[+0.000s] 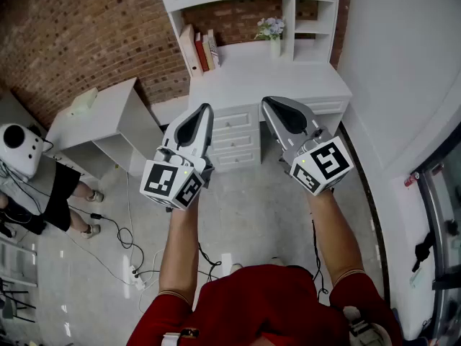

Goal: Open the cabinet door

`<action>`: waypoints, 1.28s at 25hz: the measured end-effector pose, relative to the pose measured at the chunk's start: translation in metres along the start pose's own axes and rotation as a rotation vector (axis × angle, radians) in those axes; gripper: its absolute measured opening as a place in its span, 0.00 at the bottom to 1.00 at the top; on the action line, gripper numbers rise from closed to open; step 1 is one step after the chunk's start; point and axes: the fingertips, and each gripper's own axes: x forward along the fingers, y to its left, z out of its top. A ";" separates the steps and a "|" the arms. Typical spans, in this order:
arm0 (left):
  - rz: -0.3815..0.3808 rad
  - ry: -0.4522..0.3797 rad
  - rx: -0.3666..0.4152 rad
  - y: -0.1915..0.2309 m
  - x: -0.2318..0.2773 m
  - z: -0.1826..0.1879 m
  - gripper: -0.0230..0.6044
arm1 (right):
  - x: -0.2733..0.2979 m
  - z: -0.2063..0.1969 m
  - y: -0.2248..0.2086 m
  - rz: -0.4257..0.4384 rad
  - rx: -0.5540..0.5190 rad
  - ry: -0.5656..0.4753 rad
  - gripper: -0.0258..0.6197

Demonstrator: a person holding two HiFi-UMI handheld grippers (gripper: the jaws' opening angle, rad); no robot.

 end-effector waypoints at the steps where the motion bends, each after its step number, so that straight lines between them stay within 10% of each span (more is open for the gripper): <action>1: 0.000 0.001 0.002 -0.002 0.003 0.000 0.04 | -0.001 0.000 -0.003 -0.001 -0.001 -0.001 0.05; 22: 0.088 0.024 0.059 -0.053 0.073 -0.011 0.04 | -0.078 0.003 -0.114 0.015 0.029 -0.058 0.05; 32: 0.093 0.012 0.058 0.005 0.121 -0.033 0.04 | -0.020 -0.023 -0.153 0.038 0.023 -0.057 0.05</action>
